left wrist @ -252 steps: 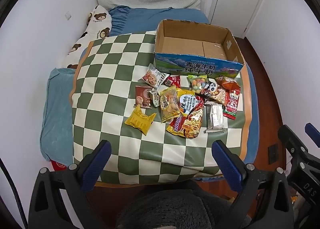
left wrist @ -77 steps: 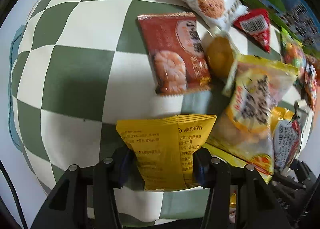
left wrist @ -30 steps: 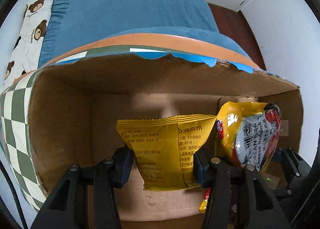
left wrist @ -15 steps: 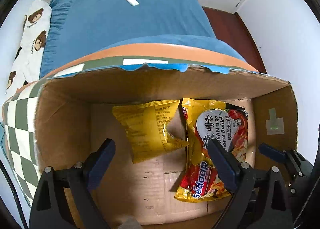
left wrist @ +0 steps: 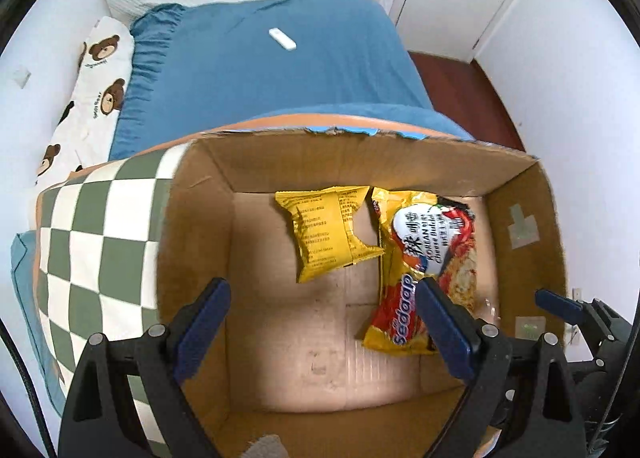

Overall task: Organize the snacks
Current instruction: 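Carry both packets into the cardboard box and open both grippers, then grasp the egg-cake bag with the left gripper while the right grasps the white bread packet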

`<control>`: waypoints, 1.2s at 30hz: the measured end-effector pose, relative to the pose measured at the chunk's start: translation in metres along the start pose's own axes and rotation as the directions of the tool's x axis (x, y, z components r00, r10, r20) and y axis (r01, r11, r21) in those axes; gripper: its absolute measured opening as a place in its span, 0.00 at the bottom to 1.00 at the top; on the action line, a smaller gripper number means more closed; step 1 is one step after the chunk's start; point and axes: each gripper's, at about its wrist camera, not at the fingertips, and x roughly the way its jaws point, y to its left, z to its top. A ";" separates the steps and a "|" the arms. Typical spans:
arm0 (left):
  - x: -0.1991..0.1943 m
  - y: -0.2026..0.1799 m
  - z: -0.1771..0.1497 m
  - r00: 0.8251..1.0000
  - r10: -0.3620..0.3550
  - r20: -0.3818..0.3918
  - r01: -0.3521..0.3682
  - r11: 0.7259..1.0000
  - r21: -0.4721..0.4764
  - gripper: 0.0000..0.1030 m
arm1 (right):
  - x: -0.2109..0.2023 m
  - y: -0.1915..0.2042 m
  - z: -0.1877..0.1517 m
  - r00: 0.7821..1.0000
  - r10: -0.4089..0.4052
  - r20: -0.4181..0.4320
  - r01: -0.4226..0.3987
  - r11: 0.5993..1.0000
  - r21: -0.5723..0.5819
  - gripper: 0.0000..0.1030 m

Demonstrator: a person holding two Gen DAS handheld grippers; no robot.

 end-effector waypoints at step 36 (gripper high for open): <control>0.079 -0.013 -0.284 0.949 0.066 -0.307 -0.025 0.990 0.136 0.72 | 0.056 -0.024 -0.286 0.990 -0.005 -0.143 0.011 0.999 0.038 0.60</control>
